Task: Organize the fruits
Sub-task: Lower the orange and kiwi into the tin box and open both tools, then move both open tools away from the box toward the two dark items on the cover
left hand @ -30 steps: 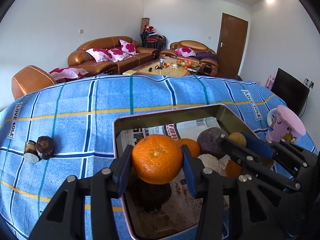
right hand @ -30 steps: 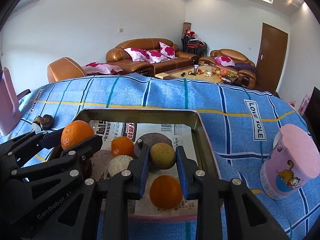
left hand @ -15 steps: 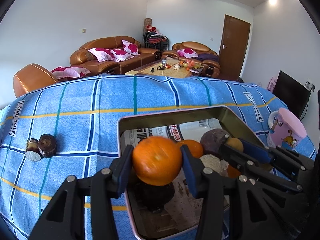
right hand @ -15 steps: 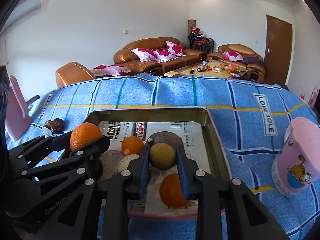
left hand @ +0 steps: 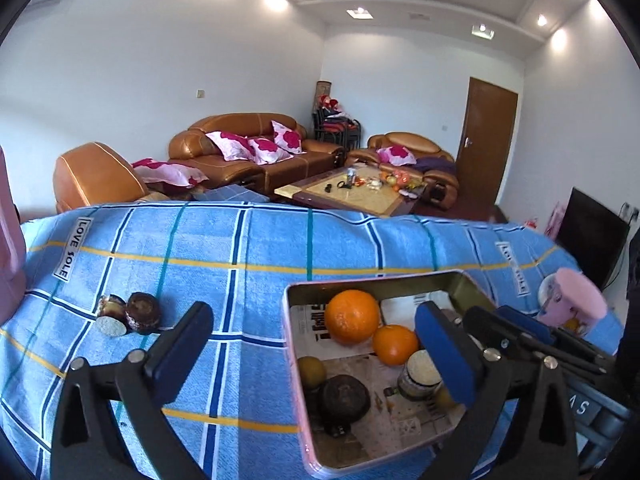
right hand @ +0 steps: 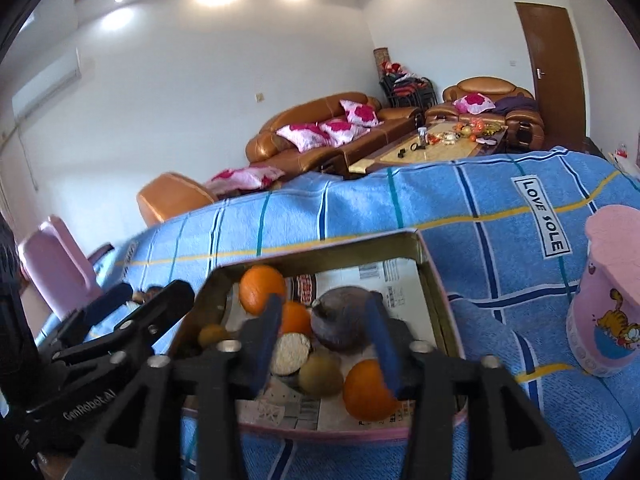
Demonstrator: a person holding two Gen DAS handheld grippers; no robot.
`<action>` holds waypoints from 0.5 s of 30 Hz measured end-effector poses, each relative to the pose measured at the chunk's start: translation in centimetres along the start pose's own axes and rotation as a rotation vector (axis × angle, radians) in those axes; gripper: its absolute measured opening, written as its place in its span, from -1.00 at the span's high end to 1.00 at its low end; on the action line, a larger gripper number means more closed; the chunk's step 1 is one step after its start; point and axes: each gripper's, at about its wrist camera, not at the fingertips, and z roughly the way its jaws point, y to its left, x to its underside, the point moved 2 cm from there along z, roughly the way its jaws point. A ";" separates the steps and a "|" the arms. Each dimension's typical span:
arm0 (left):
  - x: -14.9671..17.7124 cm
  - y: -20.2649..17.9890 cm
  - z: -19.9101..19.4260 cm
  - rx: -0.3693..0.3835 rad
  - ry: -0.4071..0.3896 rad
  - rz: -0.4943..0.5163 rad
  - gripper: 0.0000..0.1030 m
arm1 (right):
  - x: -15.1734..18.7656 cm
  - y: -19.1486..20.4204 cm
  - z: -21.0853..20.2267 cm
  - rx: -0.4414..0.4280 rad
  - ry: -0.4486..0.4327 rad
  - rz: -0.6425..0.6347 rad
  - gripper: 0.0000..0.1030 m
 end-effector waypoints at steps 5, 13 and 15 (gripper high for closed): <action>0.1 -0.1 -0.3 -0.018 -0.008 0.020 -1.00 | -0.2 0.2 -0.7 0.011 -0.044 -0.008 -0.09; 0.1 0.2 -0.6 -0.038 -0.026 0.021 -1.00 | -0.4 0.1 -2.6 0.100 -0.170 -0.052 -0.09; 0.0 0.4 -0.9 -0.063 -0.050 0.019 -1.00 | -0.5 0.2 -3.3 0.124 -0.217 -0.064 -0.09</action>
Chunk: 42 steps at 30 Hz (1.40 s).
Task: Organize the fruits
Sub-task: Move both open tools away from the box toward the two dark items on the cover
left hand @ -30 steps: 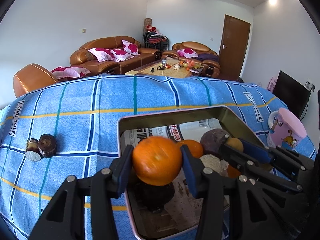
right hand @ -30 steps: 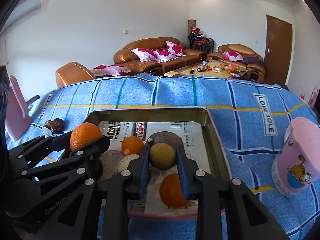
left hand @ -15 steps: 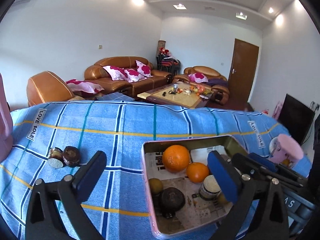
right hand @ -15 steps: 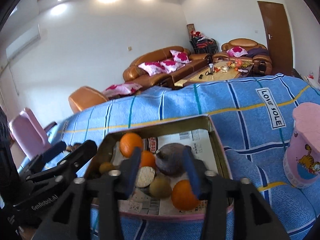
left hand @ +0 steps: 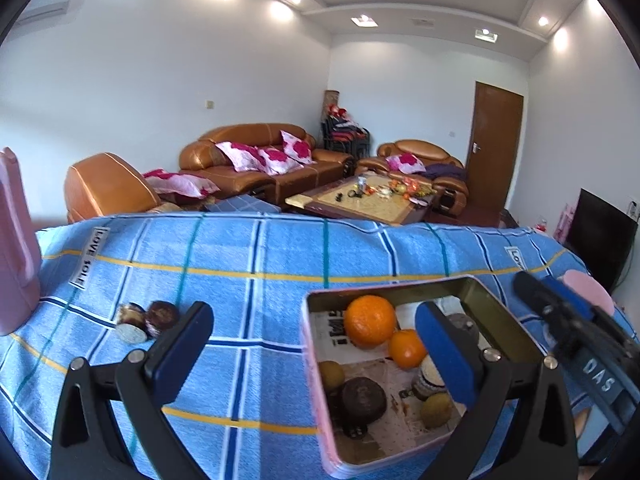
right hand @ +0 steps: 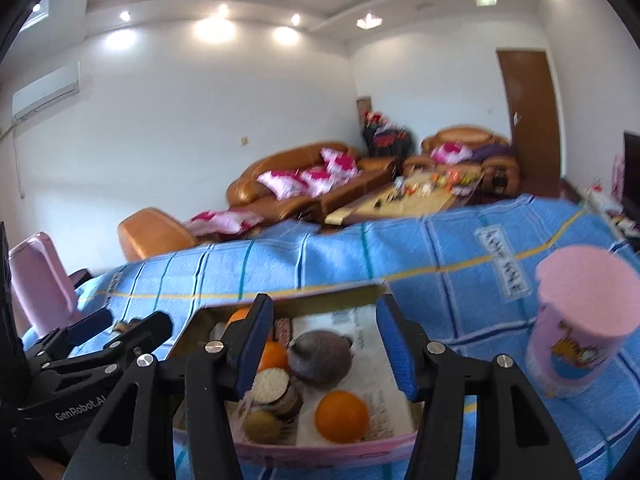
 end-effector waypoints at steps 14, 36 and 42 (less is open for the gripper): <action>0.9 1.1 -0.5 -0.091 -0.037 0.038 -1.00 | -0.3 0.0 -1.2 0.071 -0.114 -0.039 -0.09; 2.4 3.7 -3.3 -0.106 -0.015 0.128 -1.00 | 0.6 0.9 -1.9 0.223 -0.080 -0.065 -0.09; 1.4 6.9 -3.2 -0.144 -0.036 0.145 -1.00 | 1.2 2.2 -2.5 0.215 -0.049 -0.071 -0.09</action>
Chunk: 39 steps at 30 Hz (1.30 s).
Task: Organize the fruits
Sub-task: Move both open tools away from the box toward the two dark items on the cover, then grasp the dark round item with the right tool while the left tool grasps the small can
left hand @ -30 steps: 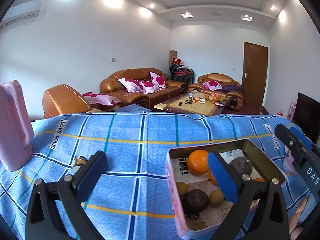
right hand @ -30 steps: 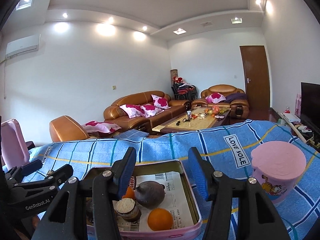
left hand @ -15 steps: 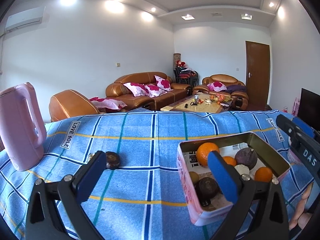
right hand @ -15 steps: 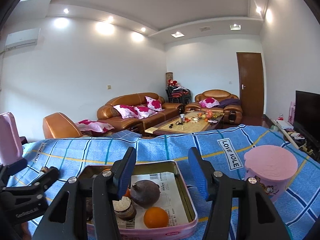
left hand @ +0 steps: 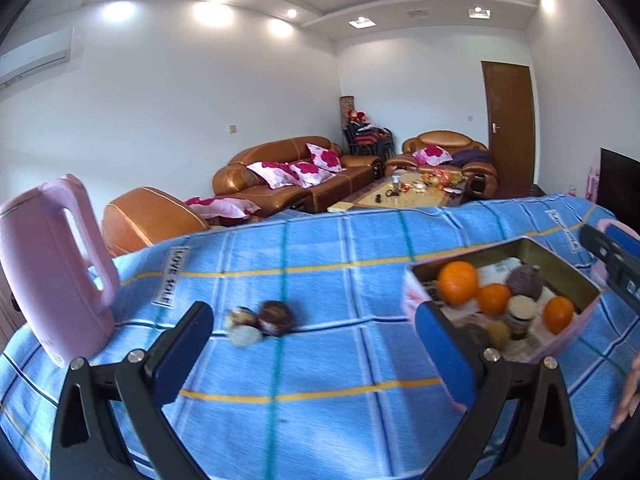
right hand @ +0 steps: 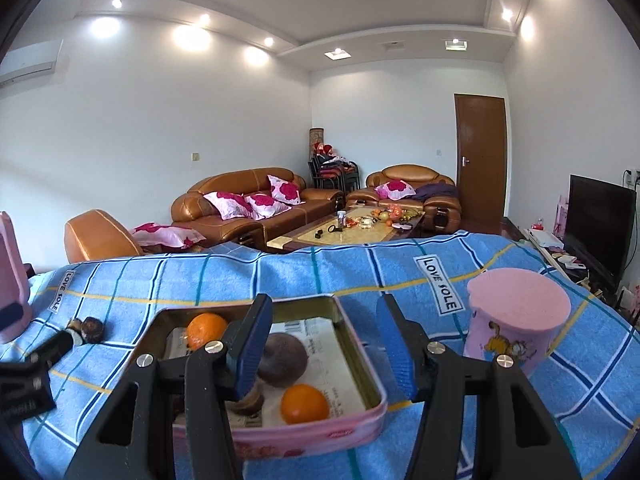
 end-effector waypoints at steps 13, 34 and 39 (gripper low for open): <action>0.6 7.9 2.8 -0.088 0.030 -0.067 -1.00 | -0.1 9.0 1.1 -0.143 0.068 0.056 -0.09; 2.5 17.4 7.1 -0.238 0.196 -0.212 -1.00 | 3.3 24.7 8.4 -0.355 0.406 -0.184 -0.09; 2.7 17.8 7.5 -0.235 0.216 -0.219 -1.00 | 4.2 26.2 10.4 -0.373 0.497 -0.220 0.11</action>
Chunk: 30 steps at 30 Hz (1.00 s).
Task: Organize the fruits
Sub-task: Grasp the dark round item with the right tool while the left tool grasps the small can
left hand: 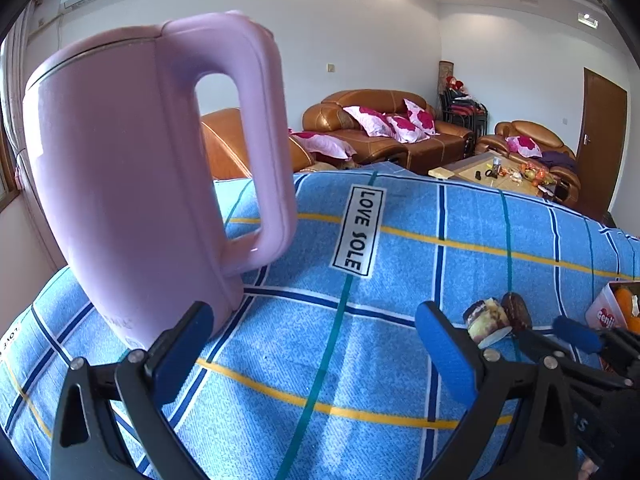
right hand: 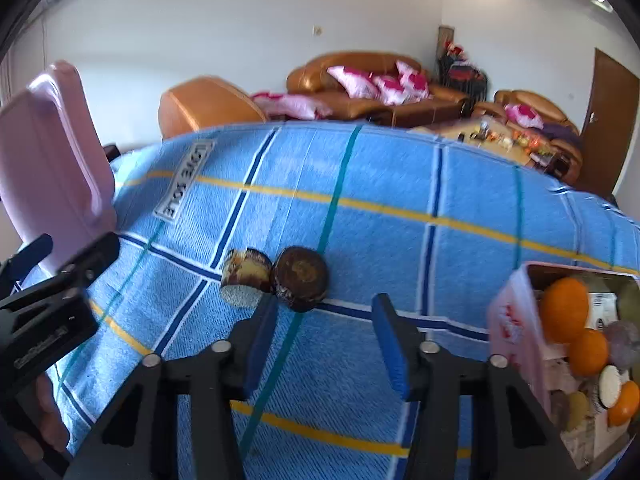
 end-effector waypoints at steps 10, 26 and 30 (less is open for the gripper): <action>0.0 0.4 0.3 0.005 0.022 -0.017 -1.00 | -1.5 -0.4 2.5 -0.098 0.057 0.082 0.14; -0.1 1.7 0.5 0.041 0.033 -0.073 -1.00 | -0.1 0.1 -0.8 -0.022 -0.028 0.060 0.24; 0.0 0.5 0.0 0.114 0.018 -0.038 -1.00 | 1.2 -0.2 -3.9 0.041 -0.119 0.019 0.24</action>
